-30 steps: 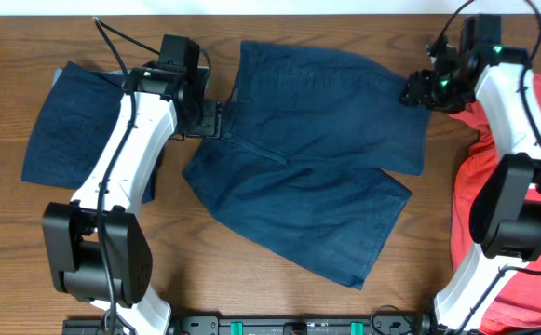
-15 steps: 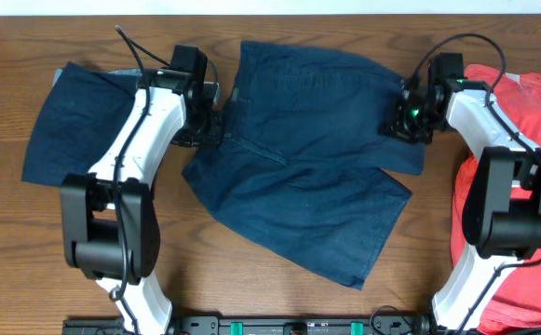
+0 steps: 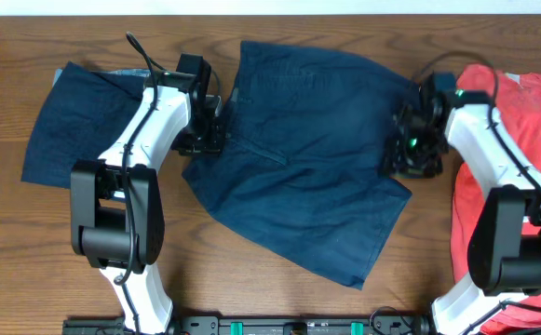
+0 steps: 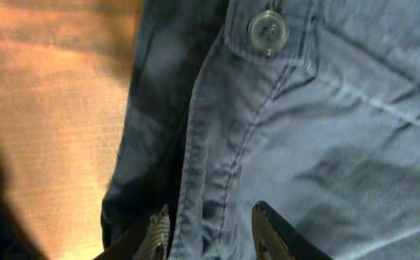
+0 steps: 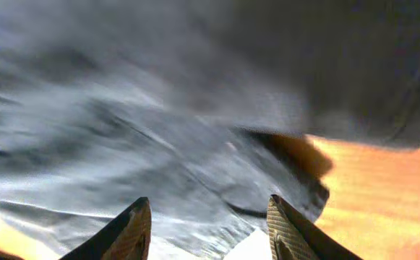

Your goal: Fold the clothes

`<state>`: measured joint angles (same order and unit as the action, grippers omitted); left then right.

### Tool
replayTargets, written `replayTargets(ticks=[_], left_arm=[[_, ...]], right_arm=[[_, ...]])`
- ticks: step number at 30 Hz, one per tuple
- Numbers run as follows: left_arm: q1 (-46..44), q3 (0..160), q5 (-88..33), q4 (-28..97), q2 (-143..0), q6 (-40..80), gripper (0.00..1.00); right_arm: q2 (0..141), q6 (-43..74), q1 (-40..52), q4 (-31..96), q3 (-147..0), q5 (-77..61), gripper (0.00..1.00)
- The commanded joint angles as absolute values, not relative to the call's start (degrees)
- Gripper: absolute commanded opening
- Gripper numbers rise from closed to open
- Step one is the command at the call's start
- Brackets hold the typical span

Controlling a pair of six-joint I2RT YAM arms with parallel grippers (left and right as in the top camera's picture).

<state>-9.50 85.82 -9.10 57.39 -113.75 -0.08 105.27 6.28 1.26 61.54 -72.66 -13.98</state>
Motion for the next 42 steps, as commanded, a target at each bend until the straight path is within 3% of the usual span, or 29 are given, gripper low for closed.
replayTargets(ticks=[1, 4, 5, 8, 9, 13, 18, 19, 22, 28, 29, 32, 34, 35, 37, 38, 40, 42], left_arm=[[-9.3, 85.3, -9.8, 58.8, -113.7, -1.6, 0.39], [-9.3, 85.4, -9.8, 59.4, -113.4, -2.2, 0.39], [-9.3, 85.4, -9.8, 59.4, -113.2, -2.2, 0.39], [-9.3, 85.4, -9.8, 59.8, -112.2, -2.2, 0.38], [-9.3, 85.4, -9.8, 59.9, -111.8, -2.2, 0.38], [-9.3, 85.4, -9.8, 60.2, -110.2, -2.1, 0.39], [-9.3, 85.4, -9.8, 60.9, -109.5, -2.1, 0.41], [-9.3, 85.4, -9.8, 61.3, -109.5, -2.1, 0.42], [-9.3, 85.3, -9.1, 62.1, -109.5, -2.2, 0.54], [-9.3, 84.4, -2.7, 59.9, -110.2, -2.1, 0.64], [-9.3, 83.9, -2.7, 59.0, -110.6, -2.1, 0.64], [-9.3, 81.8, -2.8, 57.0, -111.7, -1.8, 0.65], [-9.3, 80.0, -2.7, 55.9, -111.9, -1.9, 0.62], [-9.3, 79.3, -2.7, 55.5, -111.9, -1.9, 0.56], [-9.3, 78.5, -2.7, 55.2, -111.9, -1.9, 0.37], [-9.3, 78.5, -2.7, 55.2, -111.9, -1.9, 0.26], [-9.3, 78.5, -2.7, 55.3, -111.9, -1.9, 0.10], [-9.3, 78.5, -2.7, 55.2, -111.9, -1.9, 0.06]], right_arm=[[105.9, 8.1, 1.1, 58.6, -67.2, -11.5, 0.50], [105.9, 8.1, 1.1, 53.9, -62.9, -11.6, 0.51], [105.9, 8.3, 1.1, 52.5, -61.9, -11.5, 0.44], [105.9, 11.0, 1.1, 49.6, -60.7, -7.3, 0.06], [105.8, 12.6, 0.9, 48.6, -60.8, -3.3, 0.01], [105.7, 15.6, -0.2, 42.0, -61.4, 8.6, 0.01], [105.7, 13.8, -1.6, 35.9, -63.5, 5.6, 0.01], [105.6, 11.9, -1.6, 36.6, -64.2, 3.2, 0.02], [105.2, 6.2, -1.5, 42.3, -66.2, -3.7, 0.28], [105.2, 5.1, -1.8, 52.3, -65.3, -8.3, 0.60], [105.2, 5.1, -1.5, 52.3, -64.4, -9.2, 0.65], [105.2, 5.3, -0.9, 50.7, -60.9, -12.4, 0.66], [105.2, 4.5, -1.0, 48.4, -58.7, -16.0, 0.63], [105.2, 3.1, -1.1, 47.0, -57.9, -17.9, 0.54], [105.2, 1.6, -1.4, 45.4, -57.7, -18.3, 0.13], [105.2, 1.7, -1.6, 44.9, -58.0, -17.0, 0.01], [105.2, 4.1, -2.2, 44.2, -59.5, -12.0, 0.01], [105.2, 6.7, -2.7, 42.7, -61.7, -6.0, 0.01]])
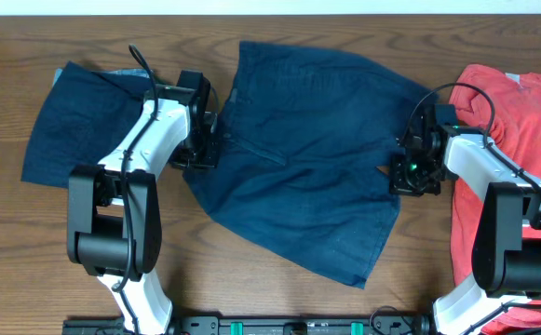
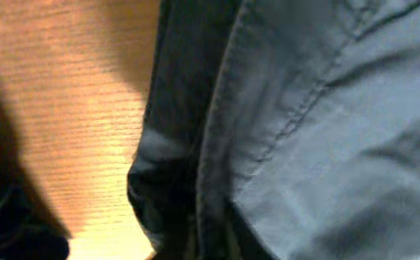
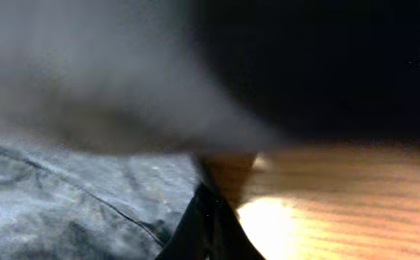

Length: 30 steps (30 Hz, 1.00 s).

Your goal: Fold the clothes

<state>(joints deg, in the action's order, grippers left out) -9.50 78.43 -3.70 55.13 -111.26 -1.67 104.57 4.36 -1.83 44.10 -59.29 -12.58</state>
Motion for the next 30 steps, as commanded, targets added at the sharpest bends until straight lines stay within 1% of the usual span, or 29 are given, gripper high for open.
replayTargets(ticks=[1, 8, 9, 10, 11, 12, 14, 15, 21, 22, 23, 25, 26, 30], left_arm=[[-9.3, 78.5, -2.7, 55.2, -111.9, -1.9, 0.06], [-9.3, 78.7, -2.7, 55.1, -111.7, -1.7, 0.06], [-9.3, 78.9, -2.8, 55.2, -111.7, -1.7, 0.07], [-9.3, 79.1, -3.0, 55.1, -111.7, -1.6, 0.16], [-9.3, 79.4, -3.5, 55.1, -111.7, -1.7, 0.27], [-9.3, 79.7, -4.2, 55.1, -111.7, -1.7, 0.36], [-9.3, 80.2, -6.0, 55.1, -111.7, -1.7, 0.51], [-9.3, 80.3, -7.0, 55.1, -111.6, -1.7, 0.56], [-9.1, 80.4, -7.2, 55.8, -111.6, -1.7, 0.61], [-9.1, 80.4, -6.7, 56.0, -111.6, -1.7, 0.59], [-9.1, 80.3, -6.2, 56.1, -111.6, -1.7, 0.50], [-9.0, 79.7, -5.3, 56.3, -111.6, -1.7, 0.12], [-9.0, 79.4, -4.8, 56.7, -111.6, -1.7, 0.06], [-9.0, 77.0, -3.6, 57.8, -111.6, -0.4, 0.06]], right_arm=[[105.2, 7.3, -2.9, 41.6, -63.4, -3.8, 0.01], [105.2, 7.2, -5.3, 34.5, -72.1, -1.3, 0.01], [105.2, 7.0, -5.5, 34.0, -73.3, -1.4, 0.01], [105.2, 6.0, -5.6, 34.0, -74.3, -1.6, 0.19], [105.2, 4.5, -5.7, 34.8, -75.5, -1.9, 0.52], [105.1, 3.8, -5.7, 36.6, -76.8, -1.9, 0.65], [105.0, 3.8, -5.7, 41.0, -78.9, -2.0, 0.68], [104.7, 3.9, -5.7, 44.2, -80.3, -2.2, 0.68], [101.6, 4.7, -5.6, 56.2, -82.8, -8.9, 0.65], [100.7, 4.6, -5.6, 57.7, -82.8, -11.2, 0.63], [99.9, 4.6, -5.6, 58.9, -82.8, -12.8, 0.62], [98.3, 4.6, -5.6, 61.0, -82.8, -15.6, 0.62], [97.6, 4.8, -5.6, 61.9, -82.8, -16.3, 0.61], [95.5, 8.4, -5.2, 67.6, -82.6, -16.8, 0.61]])
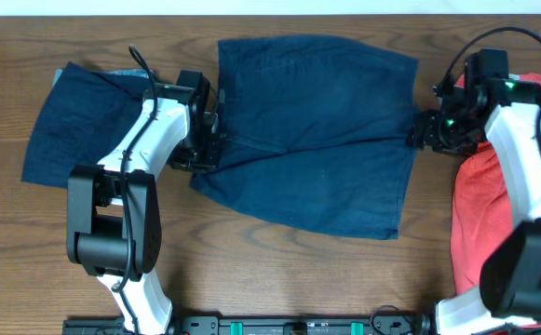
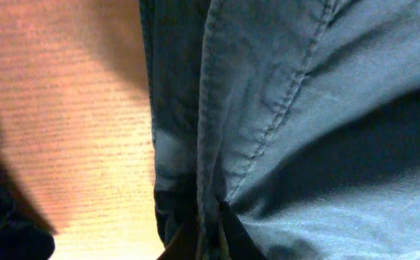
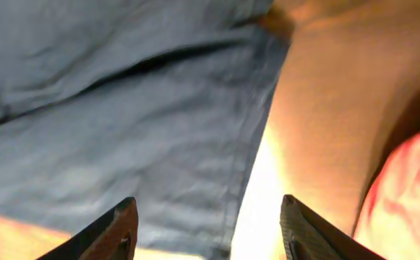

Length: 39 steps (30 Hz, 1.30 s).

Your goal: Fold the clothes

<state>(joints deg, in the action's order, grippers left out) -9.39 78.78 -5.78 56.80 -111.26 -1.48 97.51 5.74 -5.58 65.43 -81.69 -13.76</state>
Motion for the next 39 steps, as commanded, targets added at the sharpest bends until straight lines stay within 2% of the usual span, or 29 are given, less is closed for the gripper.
replayTargets(ticks=[1, 5, 6, 7, 9, 10, 12, 14, 16, 18, 21, 23, 27, 28, 30, 33, 36, 39], left_arm=[[-9.0, 76.4, -2.5, 58.0, -111.6, 1.0, 0.06], [-9.0, 75.2, -1.9, 57.5, -111.6, 1.8, 0.06], [-9.0, 75.1, -1.9, 57.3, -111.6, 1.8, 0.13], [-9.0, 75.1, -1.9, 56.9, -111.6, 1.8, 0.29], [-9.0, 75.1, -2.3, 56.1, -111.6, 1.8, 0.54], [-9.0, 75.1, -2.6, 55.6, -111.6, 1.8, 0.70], [-9.0, 75.1, -3.7, 54.8, -111.6, 1.8, 0.70], [-9.0, 75.1, -4.8, 54.7, -111.6, 1.8, 0.52], [-9.0, 75.1, -5.4, 54.7, -111.6, 1.8, 0.39], [-9.0, 75.1, -5.4, 54.7, -111.6, 1.8, 0.33], [-9.0, 75.1, -5.4, 55.2, -111.5, 1.8, 0.13], [-9.0, 75.3, -5.4, 55.7, -111.5, 1.8, 0.08], [-8.9, 76.1, -5.4, 57.7, -111.5, 1.8, 0.06], [-8.9, 76.4, -5.4, 58.2, -111.5, 1.8, 0.06], [-8.9, 77.3, -5.3, 59.7, -111.5, 1.8, 0.09], [-8.5, 79.2, -5.4, 62.7, -111.4, 1.8, 0.13], [-7.6, 81.0, -5.4, 65.4, -110.5, 1.8, 0.21], [-6.2, 82.7, -5.6, 68.9, -108.4, 3.8, 0.23]], right_arm=[[95.5, 9.0, -4.9, 69.5, -82.2, -16.8, 0.61], [95.4, 11.2, -3.1, 73.1, -77.3, -16.5, 0.61], [95.4, 12.1, -2.7, 72.5, -75.0, -16.4, 0.61], [95.4, 13.1, -2.4, 71.5, -72.5, -16.4, 0.61], [95.4, 15.2, -1.8, 68.7, -67.3, -16.4, 0.62], [95.4, 16.1, -1.6, 67.5, -64.5, -16.6, 0.61], [95.4, 17.0, -1.2, 65.7, -60.1, -16.6, 0.58], [95.4, 17.3, -1.0, 64.4, -56.4, -16.6, 0.55], [95.4, 18.6, -1.1, 63.1, -53.6, -16.6, 0.54], [95.4, 19.8, -1.1, 60.0, -51.0, -17.1, 0.53], [95.5, 22.4, -0.6, 52.3, -46.4, -18.8, 0.53], [95.5, 24.6, -0.5, 48.4, -44.1, -19.1, 0.51], [95.5, 26.8, -0.5, 42.5, -41.4, -19.0, 0.44], [95.5, 26.9, -0.6, 42.0, -41.4, -19.0, 0.38], [95.5, 27.2, -0.6, 41.9, -41.5, -19.0, 0.20], [95.4, 26.1, -1.1, 43.2, -42.3, -17.6, 0.01], [95.0, 23.8, -1.8, 46.0, -44.2, -16.1, 0.01], [93.6, 23.1, -2.1, 48.8, -46.2, -14.0, 0.01]])
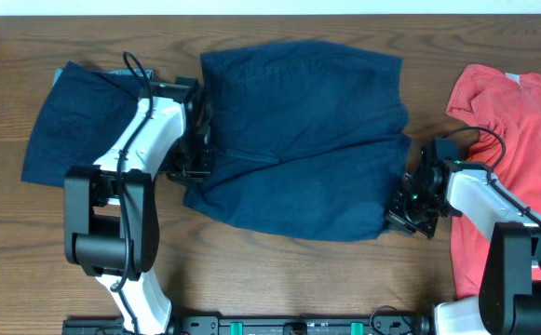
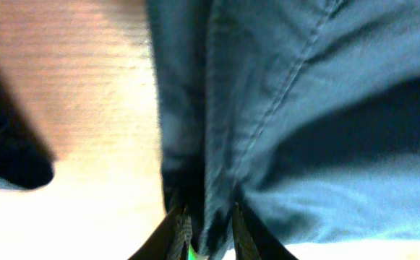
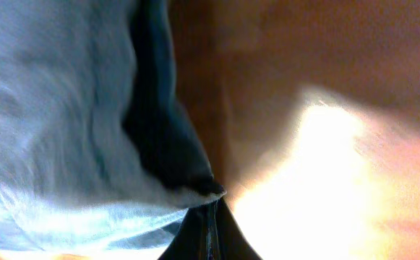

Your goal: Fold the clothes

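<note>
The dark blue shorts lie spread across the middle of the table, waist to the left and leg hems to the right. My left gripper is shut on the waist edge at the shorts' left side; the left wrist view shows cloth pinched in the left gripper. My right gripper is shut on the lower right hem corner. In the right wrist view the right gripper holds a dark fold of the shorts over bare wood.
A folded dark blue garment lies at the far left, close behind my left arm. A red shirt covers the right end of the wooden table, just beyond my right arm.
My right gripper was open at the shorts' upper right hem; now it is lower down and shut on the lower right corner. The left gripper still holds the waist, and the shorts sit slightly further left.
Both grippers stood open at the edges of the shorts, which lay slanted. Then both were shut on them. Then the shorts lay squarer, the right gripper open and the left holding. Now both grip the shorts again.
</note>
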`<state>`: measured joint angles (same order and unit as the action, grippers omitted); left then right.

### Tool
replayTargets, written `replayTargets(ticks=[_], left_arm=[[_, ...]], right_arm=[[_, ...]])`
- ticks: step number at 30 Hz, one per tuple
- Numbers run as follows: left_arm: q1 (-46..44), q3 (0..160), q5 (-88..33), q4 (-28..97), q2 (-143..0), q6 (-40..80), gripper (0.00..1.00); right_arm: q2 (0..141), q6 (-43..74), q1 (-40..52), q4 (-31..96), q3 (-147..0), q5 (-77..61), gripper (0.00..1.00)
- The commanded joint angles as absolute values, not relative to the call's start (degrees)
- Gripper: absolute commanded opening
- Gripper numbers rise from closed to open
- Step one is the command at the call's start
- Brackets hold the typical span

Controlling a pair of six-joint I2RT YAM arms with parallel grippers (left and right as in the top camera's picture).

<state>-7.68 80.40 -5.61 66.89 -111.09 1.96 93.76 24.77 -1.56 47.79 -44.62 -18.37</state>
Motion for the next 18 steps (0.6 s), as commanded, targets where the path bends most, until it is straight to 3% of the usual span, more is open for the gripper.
replayTargets(ticks=[1, 3, 6, 12, 18], left_arm=[[-5.7, 83.0, -5.8, 69.9, -107.5, 4.4, 0.23], [-4.5, 83.0, -6.3, 71.6, -105.4, 6.0, 0.26], [-2.9, 82.1, -7.6, 72.6, -103.5, 8.1, 0.49], [-1.7, 75.2, -15.2, 69.9, -103.4, 8.9, 0.46], [-1.7, 64.4, -19.0, 59.5, -103.4, 8.9, 0.44]], right_arm=[[92.8, 23.1, -2.1, 49.5, -46.7, -13.3, 0.01], [91.4, 23.1, -2.2, 50.2, -47.4, -12.8, 0.01], [89.0, 23.1, -2.3, 50.4, -47.9, -12.8, 0.01], [85.1, 23.1, -2.3, 51.2, -47.9, -12.9, 0.01], [84.8, 23.1, -2.3, 51.2, -47.9, -12.9, 0.01]])
